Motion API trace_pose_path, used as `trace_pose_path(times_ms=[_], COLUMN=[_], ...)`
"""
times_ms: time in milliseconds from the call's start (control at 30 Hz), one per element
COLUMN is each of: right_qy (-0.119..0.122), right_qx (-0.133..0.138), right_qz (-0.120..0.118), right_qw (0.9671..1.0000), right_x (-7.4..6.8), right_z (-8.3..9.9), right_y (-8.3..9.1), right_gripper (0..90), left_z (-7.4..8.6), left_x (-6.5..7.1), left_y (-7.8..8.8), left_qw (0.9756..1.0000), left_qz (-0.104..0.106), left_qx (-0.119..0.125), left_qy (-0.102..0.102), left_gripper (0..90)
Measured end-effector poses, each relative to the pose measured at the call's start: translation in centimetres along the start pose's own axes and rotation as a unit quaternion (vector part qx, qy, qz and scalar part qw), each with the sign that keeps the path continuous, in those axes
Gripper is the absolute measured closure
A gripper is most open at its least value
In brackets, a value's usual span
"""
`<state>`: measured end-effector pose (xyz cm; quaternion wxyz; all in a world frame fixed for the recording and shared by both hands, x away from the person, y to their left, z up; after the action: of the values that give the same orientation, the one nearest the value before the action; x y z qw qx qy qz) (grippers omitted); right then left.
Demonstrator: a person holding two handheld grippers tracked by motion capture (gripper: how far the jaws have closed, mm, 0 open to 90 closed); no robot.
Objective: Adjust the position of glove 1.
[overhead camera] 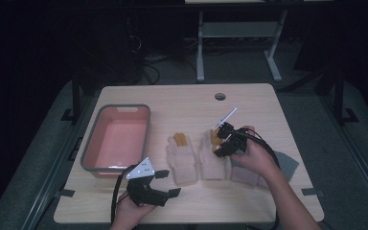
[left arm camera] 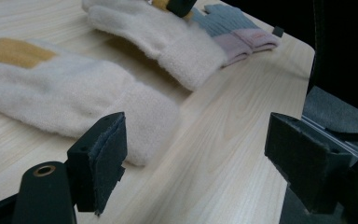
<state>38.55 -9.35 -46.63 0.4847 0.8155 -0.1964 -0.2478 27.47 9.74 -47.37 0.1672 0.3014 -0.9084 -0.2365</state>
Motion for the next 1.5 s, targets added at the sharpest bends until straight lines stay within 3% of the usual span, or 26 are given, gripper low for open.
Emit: trace_pose_path(times_ms=[300, 633, 1067, 1500], right_qy=[0.007, 0.031, 0.062, 0.085], right_qx=[0.014, 0.022, 0.023, 0.002], right_qz=[0.003, 0.0, -0.016, -0.035], right_qw=[0.9999, 0.9993, 0.9977, 0.9958], right_x=[-0.6, -1.9, -3.9, -5.1], right_z=[-0.5, -2.2, -5.3, -7.7], right_y=[1.9, 2.5, 1.4, -1.6], right_gripper=[67.9, 67.8, 67.8, 67.6], left_z=[-0.1, 0.0, 0.1, 0.2], left_x=[0.0, -0.1, -0.2, -0.3], left_y=[0.1, 0.2, 0.3, 0.1], left_qw=[1.0, 1.0, 0.9999, 0.9995], left_qz=[-0.003, -0.005, -0.013, -0.013], left_qx=[0.004, 0.004, 0.003, -0.001], left_qy=[0.004, 0.006, 0.01, 0.03], left_gripper=[21.0, 20.9, 20.9, 20.9])
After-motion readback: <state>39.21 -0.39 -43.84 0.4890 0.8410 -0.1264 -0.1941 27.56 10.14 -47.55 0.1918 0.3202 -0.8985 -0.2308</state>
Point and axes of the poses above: each handheld gripper's, and its own axes: y roughly backward along the jaws, z roughly out of its underside, x roughly to its right, the point moved 9 cm from there along -y, roughly forward along the jaws, and after that the axes turned 9 degrees about -z, right-handed, at the moved point
